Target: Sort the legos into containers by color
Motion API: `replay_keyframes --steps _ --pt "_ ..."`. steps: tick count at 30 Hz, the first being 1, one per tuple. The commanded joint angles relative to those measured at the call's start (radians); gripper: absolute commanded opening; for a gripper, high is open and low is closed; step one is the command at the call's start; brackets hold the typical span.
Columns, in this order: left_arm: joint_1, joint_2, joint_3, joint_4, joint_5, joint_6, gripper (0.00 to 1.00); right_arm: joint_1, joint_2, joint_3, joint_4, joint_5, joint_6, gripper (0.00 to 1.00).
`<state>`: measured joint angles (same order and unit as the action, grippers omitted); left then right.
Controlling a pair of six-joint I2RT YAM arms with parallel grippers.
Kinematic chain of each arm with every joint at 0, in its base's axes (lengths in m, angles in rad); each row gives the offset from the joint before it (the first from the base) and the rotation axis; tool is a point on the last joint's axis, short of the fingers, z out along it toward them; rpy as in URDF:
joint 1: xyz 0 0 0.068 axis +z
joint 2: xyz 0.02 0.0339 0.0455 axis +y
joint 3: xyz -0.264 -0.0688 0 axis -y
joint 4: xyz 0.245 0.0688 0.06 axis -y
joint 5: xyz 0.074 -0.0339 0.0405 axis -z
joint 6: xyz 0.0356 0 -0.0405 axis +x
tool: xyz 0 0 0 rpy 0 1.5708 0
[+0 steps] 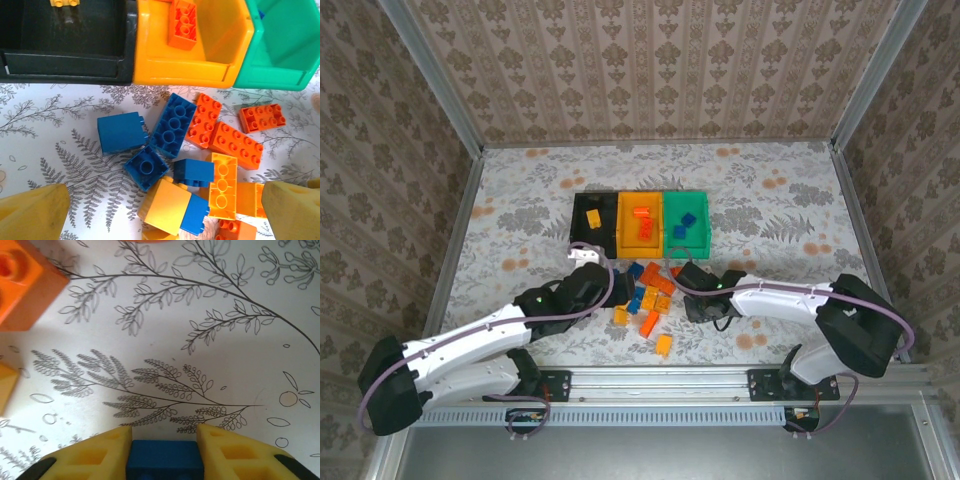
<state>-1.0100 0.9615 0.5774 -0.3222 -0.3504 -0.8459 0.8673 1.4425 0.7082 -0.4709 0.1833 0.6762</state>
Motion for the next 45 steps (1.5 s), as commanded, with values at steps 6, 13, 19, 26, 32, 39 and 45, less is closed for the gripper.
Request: replay_keyframes --steps 6,13,19,26,32,39,45 --pt "0.014 -0.015 -0.023 -0.031 -0.022 -0.028 1.0 -0.046 -0.14 0.175 -0.059 0.034 -0.059 0.33" --pt "0.015 -0.019 -0.046 -0.026 -0.018 -0.047 1.0 -0.203 0.039 0.397 -0.008 0.056 -0.092 0.34" --pt "0.014 -0.023 -0.046 -0.044 -0.01 -0.05 1.0 -0.288 0.283 0.593 -0.031 0.086 -0.111 0.34" --pt "0.016 -0.019 -0.044 -0.06 -0.006 -0.039 1.0 -0.343 0.416 0.7 -0.059 0.074 -0.102 0.43" --pt "0.017 0.011 -0.021 -0.07 -0.008 -0.002 1.0 -0.343 0.388 0.719 -0.09 0.045 -0.107 0.71" --pt "0.06 0.138 0.045 -0.077 0.016 0.087 0.99 -0.324 0.24 0.602 -0.028 0.013 -0.09 0.75" --pt "0.142 0.31 0.085 0.021 0.01 0.16 0.92 -0.321 0.152 0.501 0.002 -0.003 -0.072 0.76"
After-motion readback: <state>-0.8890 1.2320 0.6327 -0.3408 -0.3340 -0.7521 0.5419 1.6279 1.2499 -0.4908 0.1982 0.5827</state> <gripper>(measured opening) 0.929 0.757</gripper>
